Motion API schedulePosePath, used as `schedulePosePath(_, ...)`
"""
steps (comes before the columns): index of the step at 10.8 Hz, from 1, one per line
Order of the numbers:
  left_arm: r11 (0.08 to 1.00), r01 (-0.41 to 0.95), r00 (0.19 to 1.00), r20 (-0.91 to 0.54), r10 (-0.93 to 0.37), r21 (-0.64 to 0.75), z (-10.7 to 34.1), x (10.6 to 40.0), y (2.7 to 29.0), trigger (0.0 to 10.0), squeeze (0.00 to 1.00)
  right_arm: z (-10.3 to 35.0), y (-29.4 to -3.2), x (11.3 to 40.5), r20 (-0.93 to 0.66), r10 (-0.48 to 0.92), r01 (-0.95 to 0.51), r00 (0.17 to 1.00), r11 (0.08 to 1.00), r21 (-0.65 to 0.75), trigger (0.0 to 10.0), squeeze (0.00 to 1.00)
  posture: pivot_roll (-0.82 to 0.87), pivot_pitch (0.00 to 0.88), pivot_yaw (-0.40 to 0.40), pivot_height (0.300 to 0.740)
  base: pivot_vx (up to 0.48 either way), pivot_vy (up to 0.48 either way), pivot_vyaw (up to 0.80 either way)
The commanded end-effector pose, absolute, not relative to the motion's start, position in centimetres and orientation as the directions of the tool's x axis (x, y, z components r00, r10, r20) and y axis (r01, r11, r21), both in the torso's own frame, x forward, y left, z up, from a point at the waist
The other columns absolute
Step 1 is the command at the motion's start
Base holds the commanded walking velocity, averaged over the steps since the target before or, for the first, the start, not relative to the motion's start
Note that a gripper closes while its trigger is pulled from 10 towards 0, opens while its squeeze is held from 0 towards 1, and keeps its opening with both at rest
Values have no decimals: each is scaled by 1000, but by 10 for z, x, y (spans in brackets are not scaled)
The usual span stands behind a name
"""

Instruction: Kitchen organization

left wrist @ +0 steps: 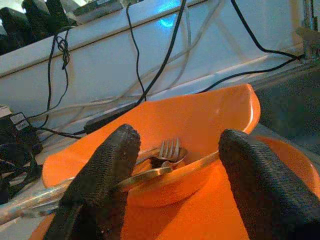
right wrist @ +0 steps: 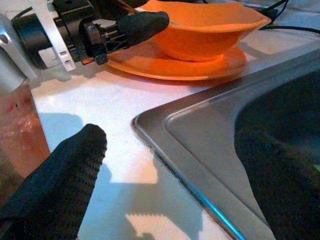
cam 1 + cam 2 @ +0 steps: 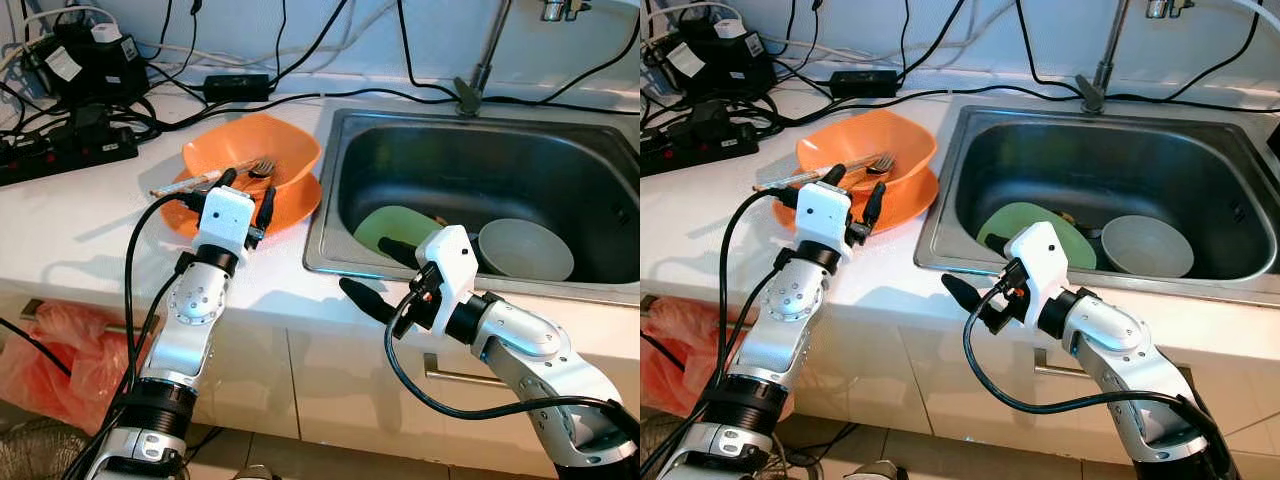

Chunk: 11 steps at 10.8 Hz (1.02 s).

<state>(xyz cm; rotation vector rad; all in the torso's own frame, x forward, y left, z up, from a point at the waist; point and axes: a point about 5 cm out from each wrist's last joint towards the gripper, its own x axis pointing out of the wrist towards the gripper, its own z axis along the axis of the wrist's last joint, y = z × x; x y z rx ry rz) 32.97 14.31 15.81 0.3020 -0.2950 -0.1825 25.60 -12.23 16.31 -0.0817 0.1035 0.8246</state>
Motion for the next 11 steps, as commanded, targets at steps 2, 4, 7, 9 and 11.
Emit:
schedulePosePath(2, 942, 153, 926, 290, -243, 300, 168, 330, 137, 0, 0, 164, -121, 255, -126, 731, -740, 670, 671, -43, 10000, 0, 80, 40, 53, 740, 0, 0, 0)
schedulePosePath(4, 942, 160, 926, 287, -247, 294, 167, 330, 136, 0, 0, 164, -121, 255, -126, 732, -741, 670, 670, -43, 10000, 0, 80, 38, 54, 740, 0, 0, 0)
schedulePosePath(7, 943, 169, 926, 283, -251, 286, 167, 330, 135, 0, 0, 162, -121, 255, -131, 731, -740, 670, 671, -41, 10000, 0, 79, 38, 56, 740, 0, 0, 0)
schedulePosePath(9, 942, 177, 923, 285, -259, 284, 169, 331, 134, 0, 0, 162, -120, 254, -132, 730, -740, 670, 672, -39, 10000, 0, 80, 39, 58, 740, 0, 0, 0)
schedulePosePath(11, 944, 175, 924, 284, -256, 280, 170, 331, 136, 0, 0, 161, -120, 254, -132, 730, -740, 670, 672, -39, 10000, 0, 83, 39, 57, 740, 0, 0, 0)
